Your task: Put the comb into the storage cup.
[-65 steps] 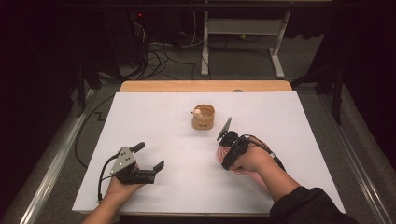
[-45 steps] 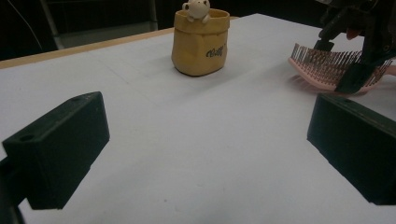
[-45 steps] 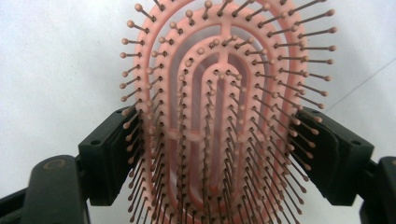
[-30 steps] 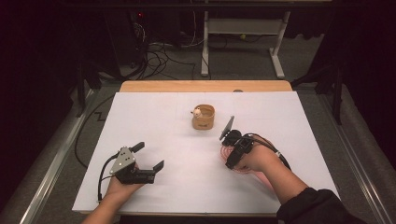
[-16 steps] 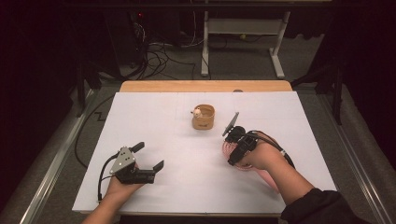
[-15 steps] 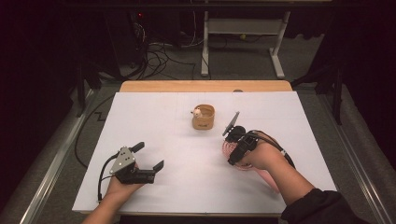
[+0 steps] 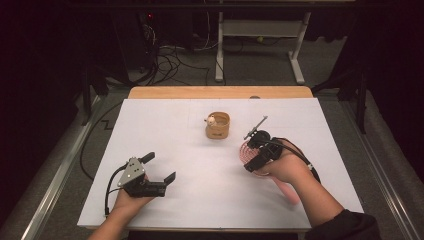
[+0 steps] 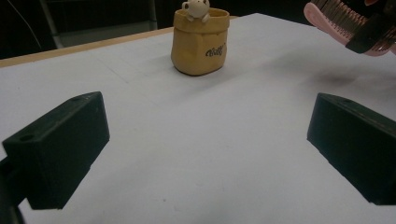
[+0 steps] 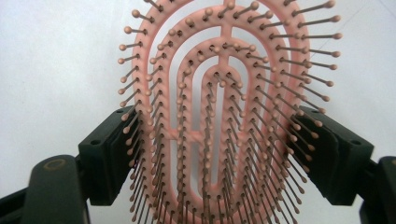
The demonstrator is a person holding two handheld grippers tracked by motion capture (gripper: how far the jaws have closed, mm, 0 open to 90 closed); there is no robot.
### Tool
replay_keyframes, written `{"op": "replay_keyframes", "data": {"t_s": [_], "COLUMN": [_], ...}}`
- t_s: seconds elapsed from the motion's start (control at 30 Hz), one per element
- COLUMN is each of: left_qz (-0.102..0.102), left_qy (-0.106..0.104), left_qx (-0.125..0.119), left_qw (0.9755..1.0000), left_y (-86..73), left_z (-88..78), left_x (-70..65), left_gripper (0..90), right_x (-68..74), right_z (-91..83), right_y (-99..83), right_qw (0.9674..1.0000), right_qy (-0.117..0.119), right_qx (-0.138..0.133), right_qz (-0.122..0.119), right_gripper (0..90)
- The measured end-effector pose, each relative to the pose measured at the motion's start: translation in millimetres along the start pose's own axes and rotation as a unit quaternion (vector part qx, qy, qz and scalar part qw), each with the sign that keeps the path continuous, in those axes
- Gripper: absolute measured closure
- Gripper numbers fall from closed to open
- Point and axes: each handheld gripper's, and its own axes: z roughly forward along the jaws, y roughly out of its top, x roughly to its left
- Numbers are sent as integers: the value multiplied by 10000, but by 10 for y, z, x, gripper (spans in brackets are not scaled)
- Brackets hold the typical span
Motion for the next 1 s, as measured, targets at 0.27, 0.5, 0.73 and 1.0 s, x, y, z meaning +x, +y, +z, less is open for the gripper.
{"op": "replay_keyframes", "data": {"t_s": [0.27,0.5,0.73,1.0], "left_qz": [-7,-3,-21,-32], "left_qy": [9,12,20,15], "left_qx": [0,-5,-15,-15], "left_qw": [10000,10000,10000,10000], "left_y": [0,1,1,1], "left_z": [-2,-4,-5,-6], "left_x": [3,2,6,9], "left_gripper": [0,0,0,0], "right_x": [-70,-110,-129,-132], "right_z": [-126,-206,-275,-331], "right_y": [-43,-92,-131,-174], "right_qw": [9984,9955,9910,9849], "right_qy": [46,77,9,-43], "right_qx": [-544,-913,-1310,-1703], "right_qz": [155,236,273,303], "right_gripper": [206,206,206,205]}}
